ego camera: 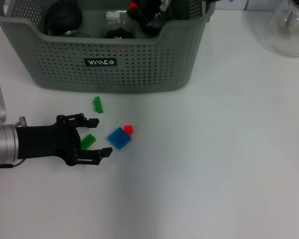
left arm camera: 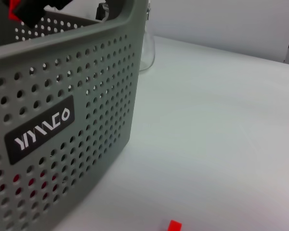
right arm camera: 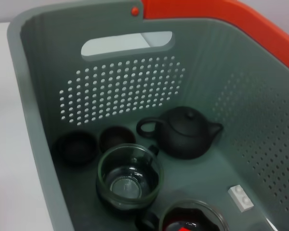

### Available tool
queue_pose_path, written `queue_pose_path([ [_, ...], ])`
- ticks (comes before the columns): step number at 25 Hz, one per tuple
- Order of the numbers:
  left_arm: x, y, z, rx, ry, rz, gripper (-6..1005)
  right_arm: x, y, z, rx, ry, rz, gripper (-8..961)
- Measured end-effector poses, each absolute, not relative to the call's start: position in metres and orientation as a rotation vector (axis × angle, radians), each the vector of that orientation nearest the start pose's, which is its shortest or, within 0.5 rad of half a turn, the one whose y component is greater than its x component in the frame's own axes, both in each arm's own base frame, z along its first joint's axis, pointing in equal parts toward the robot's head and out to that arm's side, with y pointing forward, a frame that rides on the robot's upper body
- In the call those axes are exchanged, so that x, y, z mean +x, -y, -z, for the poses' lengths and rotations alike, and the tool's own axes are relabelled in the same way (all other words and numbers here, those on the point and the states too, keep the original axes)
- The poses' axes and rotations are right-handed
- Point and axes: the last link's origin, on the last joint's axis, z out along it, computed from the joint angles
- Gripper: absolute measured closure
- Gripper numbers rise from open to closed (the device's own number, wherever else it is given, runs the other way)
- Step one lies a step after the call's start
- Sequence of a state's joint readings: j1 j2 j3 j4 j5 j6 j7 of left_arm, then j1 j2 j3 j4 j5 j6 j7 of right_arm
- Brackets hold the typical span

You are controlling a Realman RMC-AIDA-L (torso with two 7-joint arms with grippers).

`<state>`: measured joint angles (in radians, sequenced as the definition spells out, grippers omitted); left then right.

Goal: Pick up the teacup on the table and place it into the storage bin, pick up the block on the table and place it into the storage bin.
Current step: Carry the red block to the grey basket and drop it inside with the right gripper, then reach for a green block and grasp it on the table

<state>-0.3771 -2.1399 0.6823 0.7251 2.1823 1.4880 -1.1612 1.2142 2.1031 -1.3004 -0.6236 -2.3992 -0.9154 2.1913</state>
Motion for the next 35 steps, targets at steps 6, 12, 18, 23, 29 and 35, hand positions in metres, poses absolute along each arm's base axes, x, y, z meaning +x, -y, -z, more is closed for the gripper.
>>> queue_pose_path([
  [6, -0.316, -0.281, 0.023, -2.758, 0.505, 0.388, 139, 0.042, -0.463, 0.074, -2.671, -0.271, 0.119, 712],
  [12, -0.316, -0.280, 0.023, -2.760, 0.507, 0.387, 139, 0.027, -0.460, 0.063, -2.669, -0.212, 0.062, 540],
  [18, -0.318, -0.278, 0.022, -2.757, 0.514, 0.389, 139, -0.005, -0.431, 0.020, -2.686, -0.108, -0.193, 291],
  [23, -0.319, -0.276, 0.021, -2.755, 0.522, 0.390, 139, -0.016, -0.376, -0.025, -2.723, 0.040, -0.466, 129],
  [29, -0.317, -0.275, 0.009, -2.742, 0.497, 0.425, 139, 0.017, -0.324, -0.037, -2.899, 0.116, -0.534, 102],
  [35, -0.297, -0.274, -0.021, -2.784, 0.394, 0.473, 139, 0.087, -0.300, -0.019, -3.093, -0.088, -0.462, 104],
])
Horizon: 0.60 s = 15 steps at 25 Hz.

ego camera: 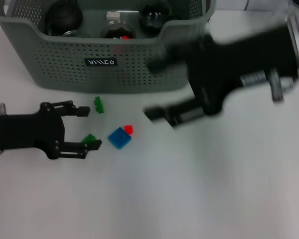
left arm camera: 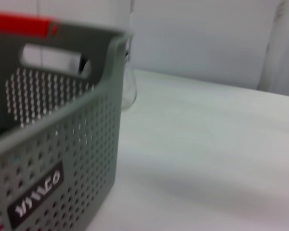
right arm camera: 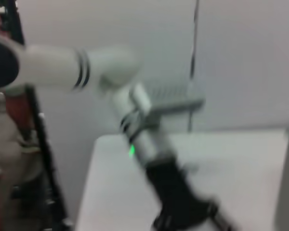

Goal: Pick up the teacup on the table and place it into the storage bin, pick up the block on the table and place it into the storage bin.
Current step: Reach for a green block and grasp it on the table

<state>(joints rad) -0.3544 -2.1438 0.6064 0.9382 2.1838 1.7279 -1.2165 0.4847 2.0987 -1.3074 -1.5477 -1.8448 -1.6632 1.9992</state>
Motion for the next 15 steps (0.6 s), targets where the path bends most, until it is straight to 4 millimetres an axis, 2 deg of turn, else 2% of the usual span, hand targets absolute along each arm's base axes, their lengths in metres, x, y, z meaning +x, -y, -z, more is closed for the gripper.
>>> queue_pose_path([
  [4, -0.274, -0.282, -0.038, -2.832, 0.359, 0.361, 141, 0.138, -0.302, -0.008, -3.127, -0.385, -0.388, 106],
  [9, -0.245, -0.293, -0.038, -2.907, 0.355, 0.057, 144, 0.188, -0.307, -0.009, -3.083, -0.657, -0.305, 109],
  [11, -0.233, -0.299, -0.037, -2.903, 0.385, -0.140, 144, 0.192, -0.308, -0.011, -3.072, -0.670, -0.311, 111],
  [15, -0.209, -0.307, -0.033, -2.830, 0.514, -0.398, 145, 0.202, -0.307, -0.014, -3.047, -0.717, -0.325, 113],
])
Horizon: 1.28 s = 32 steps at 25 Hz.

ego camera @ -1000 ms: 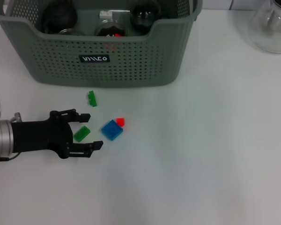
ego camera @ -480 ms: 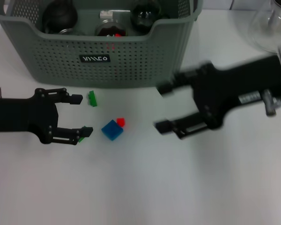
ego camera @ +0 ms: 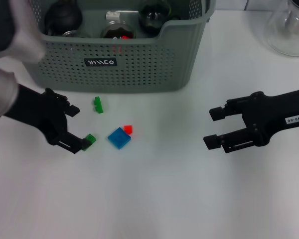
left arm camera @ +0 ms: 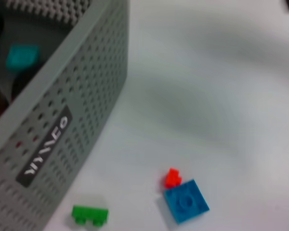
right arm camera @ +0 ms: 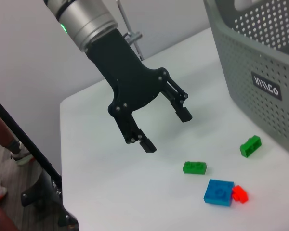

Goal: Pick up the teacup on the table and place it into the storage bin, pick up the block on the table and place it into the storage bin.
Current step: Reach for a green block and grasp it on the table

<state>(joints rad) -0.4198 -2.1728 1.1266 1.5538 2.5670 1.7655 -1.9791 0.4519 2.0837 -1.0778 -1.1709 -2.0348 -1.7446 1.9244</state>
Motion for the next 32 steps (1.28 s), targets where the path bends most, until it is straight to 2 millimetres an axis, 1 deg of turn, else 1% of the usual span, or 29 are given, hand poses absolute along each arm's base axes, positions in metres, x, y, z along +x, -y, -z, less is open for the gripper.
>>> queue_pose_path([
  [3, -0.195, -0.308, -0.022, -2.803, 0.584, -0.520, 145, 0.206, -0.307, -0.013, -3.052, -0.725, -0.318, 113],
  [5, -0.187, -0.309, -0.011, -2.763, 0.645, -0.613, 145, 0.208, -0.307, -0.011, -3.064, -0.729, -0.316, 113],
  [9, -0.179, -0.313, 0.008, -2.634, 0.716, -0.757, 144, 0.209, -0.309, -0.006, -3.091, -0.710, -0.301, 113],
  [13, -0.177, -0.317, 0.022, -2.554, 0.751, -0.774, 144, 0.209, -0.311, -0.001, -3.112, -0.695, -0.270, 113],
  [18, -0.183, -0.321, 0.036, -2.510, 0.878, -0.785, 144, 0.208, -0.313, 0.002, -3.121, -0.682, -0.228, 113],
  [26, -0.192, -0.326, 0.047, -2.469, 0.946, -0.773, 156, 0.208, -0.314, 0.002, -3.123, -0.662, -0.222, 113],
  [32, -0.197, -0.328, 0.046, -2.456, 0.969, -0.780, 262, 0.206, -0.315, 0.002, -3.126, -0.657, -0.223, 113],
])
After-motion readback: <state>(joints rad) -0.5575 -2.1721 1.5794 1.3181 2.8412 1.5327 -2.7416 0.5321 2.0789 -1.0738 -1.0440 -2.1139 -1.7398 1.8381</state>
